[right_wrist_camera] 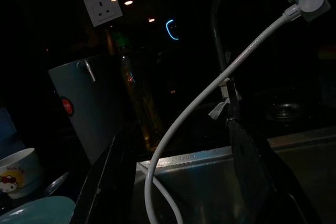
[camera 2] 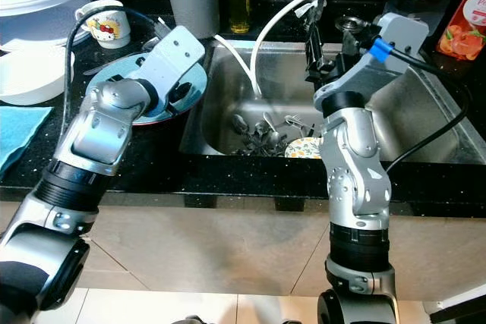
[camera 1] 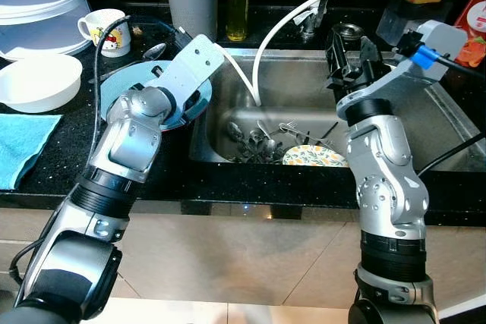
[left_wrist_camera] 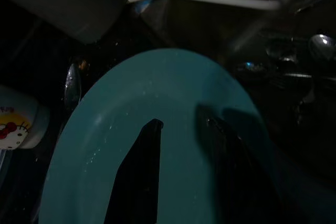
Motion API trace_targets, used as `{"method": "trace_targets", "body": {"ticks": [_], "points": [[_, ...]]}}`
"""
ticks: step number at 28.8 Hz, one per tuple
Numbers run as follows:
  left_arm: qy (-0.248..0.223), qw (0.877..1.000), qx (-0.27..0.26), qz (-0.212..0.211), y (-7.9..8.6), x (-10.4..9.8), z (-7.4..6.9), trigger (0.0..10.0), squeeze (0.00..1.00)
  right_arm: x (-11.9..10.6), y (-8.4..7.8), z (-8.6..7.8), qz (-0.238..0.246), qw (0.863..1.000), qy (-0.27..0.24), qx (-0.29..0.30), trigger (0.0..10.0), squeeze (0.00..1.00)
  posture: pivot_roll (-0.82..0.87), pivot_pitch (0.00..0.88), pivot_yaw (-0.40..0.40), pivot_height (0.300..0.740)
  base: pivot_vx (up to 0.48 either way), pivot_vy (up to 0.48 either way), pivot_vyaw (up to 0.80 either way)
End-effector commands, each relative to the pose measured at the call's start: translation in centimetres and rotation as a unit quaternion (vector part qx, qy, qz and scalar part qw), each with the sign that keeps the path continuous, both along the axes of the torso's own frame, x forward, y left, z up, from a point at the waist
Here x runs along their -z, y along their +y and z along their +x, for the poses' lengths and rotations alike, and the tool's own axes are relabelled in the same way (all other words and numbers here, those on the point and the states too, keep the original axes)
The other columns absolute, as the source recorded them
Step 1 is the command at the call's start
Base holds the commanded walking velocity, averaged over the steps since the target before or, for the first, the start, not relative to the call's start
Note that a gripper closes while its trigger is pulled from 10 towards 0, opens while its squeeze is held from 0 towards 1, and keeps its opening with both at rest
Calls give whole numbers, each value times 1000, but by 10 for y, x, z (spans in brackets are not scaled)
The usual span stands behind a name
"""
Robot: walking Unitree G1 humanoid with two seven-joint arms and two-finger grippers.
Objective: Kitchen organization
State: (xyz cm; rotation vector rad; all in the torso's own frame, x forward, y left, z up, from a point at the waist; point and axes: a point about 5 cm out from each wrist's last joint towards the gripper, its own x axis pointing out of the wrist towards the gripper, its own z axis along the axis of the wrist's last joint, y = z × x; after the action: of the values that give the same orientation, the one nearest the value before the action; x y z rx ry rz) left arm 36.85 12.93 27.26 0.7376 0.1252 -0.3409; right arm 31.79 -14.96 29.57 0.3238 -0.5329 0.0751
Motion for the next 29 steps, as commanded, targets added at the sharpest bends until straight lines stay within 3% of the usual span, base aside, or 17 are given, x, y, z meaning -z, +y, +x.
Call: {"method": "trace_targets", "body": {"ticks": [1,7,13,17,21,29], "points": [[9,1000,0,10,2,-2,-1,10000,0,-2,1,-1,3,1000,-7,-1,10000,0,129,74,28,740,0,0,0],[46,999,14,2,-5,3,-6,10000,0,-1,1,-1,4,1000,-5,0,10000,0,128,81,31,740,0,0,0],[23,999,39,-6,-14,-7,-10,10000,0,-1,0,-2,5,1000,-4,2,10000,0,128,85,31,740,0,0,0],[36,998,47,-7,-17,-4,-12,10000,0,0,1,-1,5,1000,-4,2,10000,0,130,87,32,740,0,0,0],[56,997,48,-8,-18,4,-14,10000,0,-1,1,0,6,1000,-4,2,10000,0,128,90,33,740,0,0,0],[53,998,25,10,-12,11,-10,10000,0,0,0,-1,6,1000,-4,4,10000,0,126,91,37,740,0,0,0]]}}
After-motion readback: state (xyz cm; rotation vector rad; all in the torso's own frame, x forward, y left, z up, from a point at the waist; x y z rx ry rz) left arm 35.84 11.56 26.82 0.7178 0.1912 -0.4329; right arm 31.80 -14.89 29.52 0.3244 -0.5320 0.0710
